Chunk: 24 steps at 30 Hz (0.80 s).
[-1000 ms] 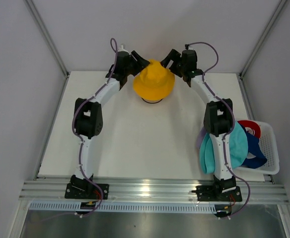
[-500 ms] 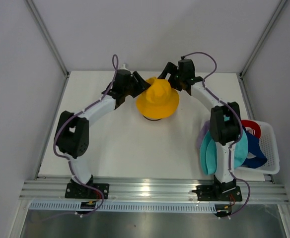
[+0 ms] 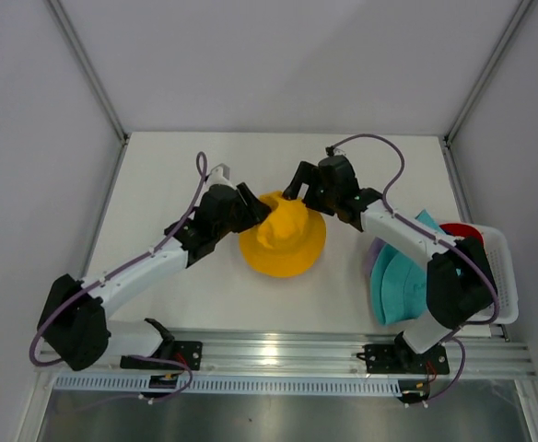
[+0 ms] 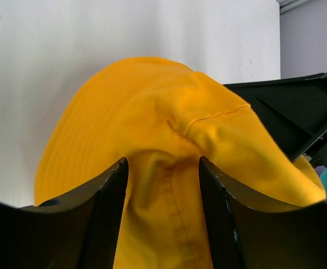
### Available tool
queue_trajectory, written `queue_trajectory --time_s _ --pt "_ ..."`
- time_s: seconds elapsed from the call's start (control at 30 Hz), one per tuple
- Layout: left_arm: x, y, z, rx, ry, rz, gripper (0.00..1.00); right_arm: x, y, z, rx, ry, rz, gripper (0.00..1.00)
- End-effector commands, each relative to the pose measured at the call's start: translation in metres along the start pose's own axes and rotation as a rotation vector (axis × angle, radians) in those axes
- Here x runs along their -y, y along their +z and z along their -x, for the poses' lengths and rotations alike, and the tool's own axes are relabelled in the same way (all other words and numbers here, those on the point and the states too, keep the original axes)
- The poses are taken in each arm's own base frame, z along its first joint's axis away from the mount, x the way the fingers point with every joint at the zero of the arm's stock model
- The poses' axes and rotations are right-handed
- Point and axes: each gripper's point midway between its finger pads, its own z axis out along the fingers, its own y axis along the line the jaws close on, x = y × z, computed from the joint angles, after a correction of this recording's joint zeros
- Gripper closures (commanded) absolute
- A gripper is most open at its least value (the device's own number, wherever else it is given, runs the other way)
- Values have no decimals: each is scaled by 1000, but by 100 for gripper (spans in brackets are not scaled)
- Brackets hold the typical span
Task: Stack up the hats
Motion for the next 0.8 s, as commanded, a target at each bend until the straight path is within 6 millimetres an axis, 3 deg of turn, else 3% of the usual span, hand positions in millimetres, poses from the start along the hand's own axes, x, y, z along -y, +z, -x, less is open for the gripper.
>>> queue_trajectory --time_s 0.0,0.1,0.13,0.17,0.2,0.23,0.27,0.33,0.37,0.43,0.47,0.5,0.53,0.57,0.6,0.63,0.67,0.7,0.73,0.77 --pt "-21 -22 0 53 -23 58 43 -1 -23 8 72 6 -41 1" --pt "-29 -33 6 88 15 77 41 6 -35 27 121 -79 -91 0" --pt "-28 -36 12 105 31 75 38 -8 -45 50 163 -102 -66 0" --pt "-15 -45 27 142 72 43 36 -8 -51 55 148 -129 -75 0" --pt "-14 -50 31 139 101 46 35 -11 -57 67 152 -181 -71 0" --pt "-12 -54 36 143 129 51 32 -27 -74 104 216 -190 -40 0" --pt "10 -69 60 191 172 19 30 -25 -81 107 181 -208 -56 1" --pt "6 -82 67 179 233 67 23 -34 -104 136 210 -245 -36 1" --pt "19 -97 85 214 286 43 19 -43 -130 162 246 -246 1 1" --pt "52 -129 108 228 353 -39 10 -49 -161 185 288 -278 38 0" --pt "61 -138 109 208 439 -77 8 -51 -192 201 331 -282 66 0" --pt "78 -146 97 130 484 -172 6 -49 -208 207 352 -287 72 0" --pt "114 -178 116 164 500 -280 5 -45 -224 213 375 -291 77 1" --pt "117 -184 103 89 533 -312 4 -25 -241 223 395 -266 48 0" --pt "130 -184 94 42 553 -364 4 -19 -269 227 445 -255 36 0" --pt "159 -205 85 16 580 -486 2 -8 -284 230 473 -234 7 0" --pt "171 -206 77 0 599 -530 1 23 -304 238 514 -192 -81 0" --pt "185 -209 69 -16 611 -585 0 30 -327 234 559 -185 -115 1" --pt "202 -203 42 -90 635 -662 0 41 -338 232 581 -178 -157 1" --pt "212 -199 31 -120 629 -697 0 55 -349 229 601 -163 -217 1"
